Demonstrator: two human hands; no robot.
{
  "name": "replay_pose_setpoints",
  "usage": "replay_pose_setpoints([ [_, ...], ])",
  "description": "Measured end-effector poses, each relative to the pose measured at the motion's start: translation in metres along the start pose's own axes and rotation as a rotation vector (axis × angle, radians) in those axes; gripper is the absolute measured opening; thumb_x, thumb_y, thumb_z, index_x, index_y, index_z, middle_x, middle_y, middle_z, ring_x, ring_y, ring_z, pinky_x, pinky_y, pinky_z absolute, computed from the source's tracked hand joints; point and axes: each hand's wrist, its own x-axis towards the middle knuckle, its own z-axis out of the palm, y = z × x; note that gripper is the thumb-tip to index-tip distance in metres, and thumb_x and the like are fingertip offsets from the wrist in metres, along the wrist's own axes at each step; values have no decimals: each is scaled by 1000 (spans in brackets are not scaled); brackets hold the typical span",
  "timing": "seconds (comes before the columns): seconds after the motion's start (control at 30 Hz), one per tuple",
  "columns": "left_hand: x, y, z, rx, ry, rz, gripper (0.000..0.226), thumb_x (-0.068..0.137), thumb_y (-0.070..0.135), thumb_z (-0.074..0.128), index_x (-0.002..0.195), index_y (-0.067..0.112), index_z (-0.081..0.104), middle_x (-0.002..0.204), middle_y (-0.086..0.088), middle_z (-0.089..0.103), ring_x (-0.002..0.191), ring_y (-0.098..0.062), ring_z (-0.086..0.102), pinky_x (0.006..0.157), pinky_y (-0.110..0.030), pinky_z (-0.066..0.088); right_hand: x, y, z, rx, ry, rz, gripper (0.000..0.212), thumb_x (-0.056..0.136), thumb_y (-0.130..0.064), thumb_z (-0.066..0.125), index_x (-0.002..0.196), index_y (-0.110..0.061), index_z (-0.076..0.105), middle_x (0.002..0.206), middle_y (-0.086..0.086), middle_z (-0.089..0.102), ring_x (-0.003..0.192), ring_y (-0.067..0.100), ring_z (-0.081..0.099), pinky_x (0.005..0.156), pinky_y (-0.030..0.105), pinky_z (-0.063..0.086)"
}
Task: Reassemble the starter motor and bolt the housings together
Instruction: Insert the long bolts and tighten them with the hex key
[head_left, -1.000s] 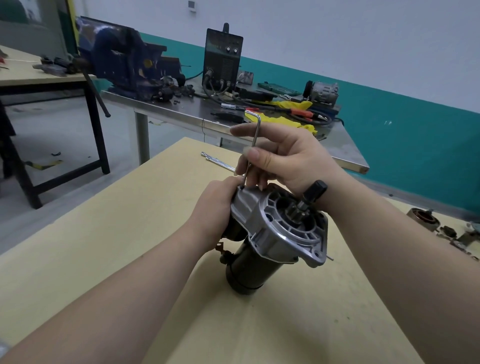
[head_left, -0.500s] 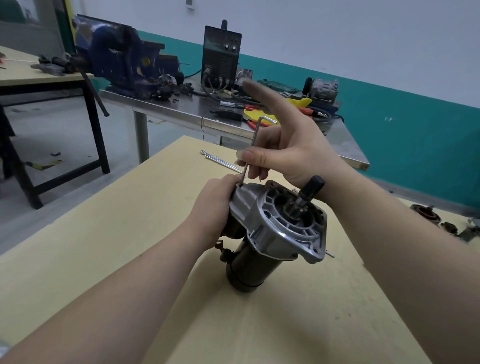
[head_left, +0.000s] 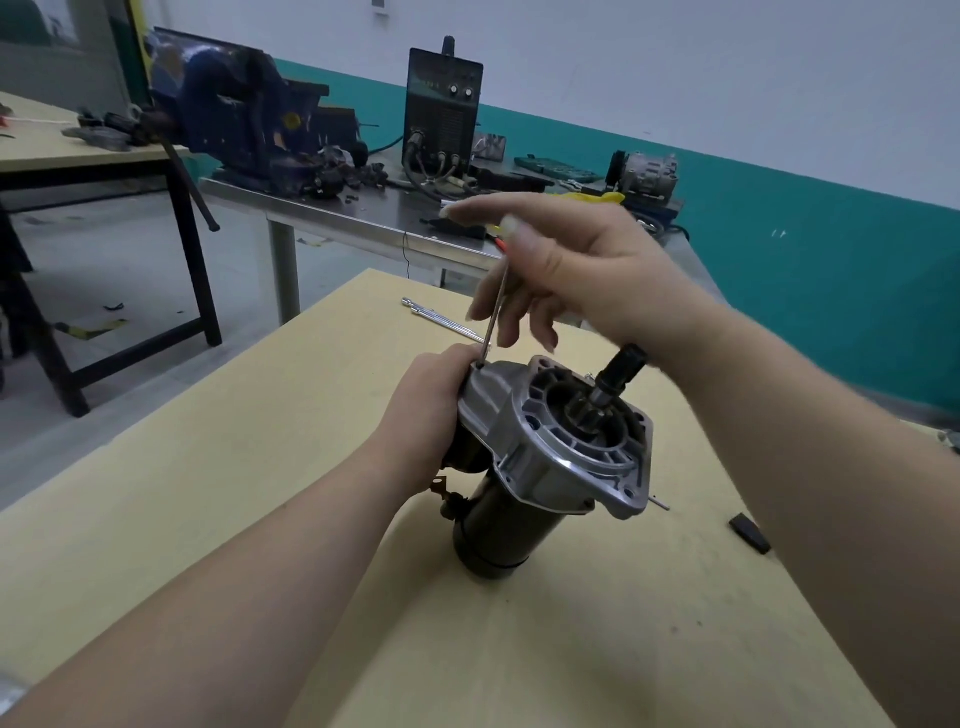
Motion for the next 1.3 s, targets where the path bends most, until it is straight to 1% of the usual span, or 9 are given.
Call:
replay_pose_setpoints([
  [0.17,4,-4,-1,-4,11,-32,41,99,31,53,62,29,70,61,-1,62,68,-24,60,62,-36,52,8,-24,-11,-467,21,64,31,112,-34,50,106,-18,77,80,6,79,66,22,75,59,29,55],
  [0.27,0,4,3,96,8,25,28,83,35,47,64,20,61,68,-10,59,75,-28,54,71,-46,49,16,-27,-4,-653,94,36,29,113,-31,46,115,-19,72,70,4,76,54,16,72,60,31,59],
  [0.4,-2,6,6,21,6,-40,28,77,42,51,56,23,53,59,-4,49,70,-28,46,72,-49,40,22,-27,6,-243,165,163,24,113,-28,48,109,-12,65,77,9,79,50,24,67,42,29,47],
  [0.57,-1,3,4,-31,1,-41,27,77,42,51,57,24,54,60,-1,50,72,-26,46,74,-47,39,10,-14,-4,321,77,258,19,107,-13,59,120,1,62,90,26,74,66,29,69,51,27,51],
  [0.77,3,0,6,30,-2,-20,34,79,44,49,53,29,65,56,5,54,71,-27,50,75,-44,40,5,7,9,242,275,55,18,97,-2,72,102,-3,55,86,23,77,58,33,70,45,30,48],
  [0.9,3,-2,4,-45,-4,-23,31,82,44,53,64,21,63,65,-7,55,74,-27,50,75,-44,40,5,12,9,267,139,-3,25,96,-2,71,121,-8,72,87,20,76,61,32,70,51,31,54],
  [1.0,5,-4,3,-79,15,-29,29,101,35,55,90,10,64,75,-15,55,78,-27,52,73,-41,41,7,15,12,220,134,-33,34,100,1,66,131,-12,72,85,17,75,59,29,67,51,30,53],
  [1.07,8,-7,3,-87,21,-51,31,108,27,51,87,9,63,70,-11,55,76,-28,52,73,-42,41,8,16,14,138,154,-84,33,102,2,62,130,-12,71,82,15,75,54,27,67,48,29,51],
  [1.3,7,-3,4,-148,4,-115,30,77,47,58,67,18,54,59,-3,52,66,-26,48,69,-40,40,6,-3,-5,249,-38,35,24,103,-10,60,122,-1,72,92,26,70,67,31,66,48,26,48],
])
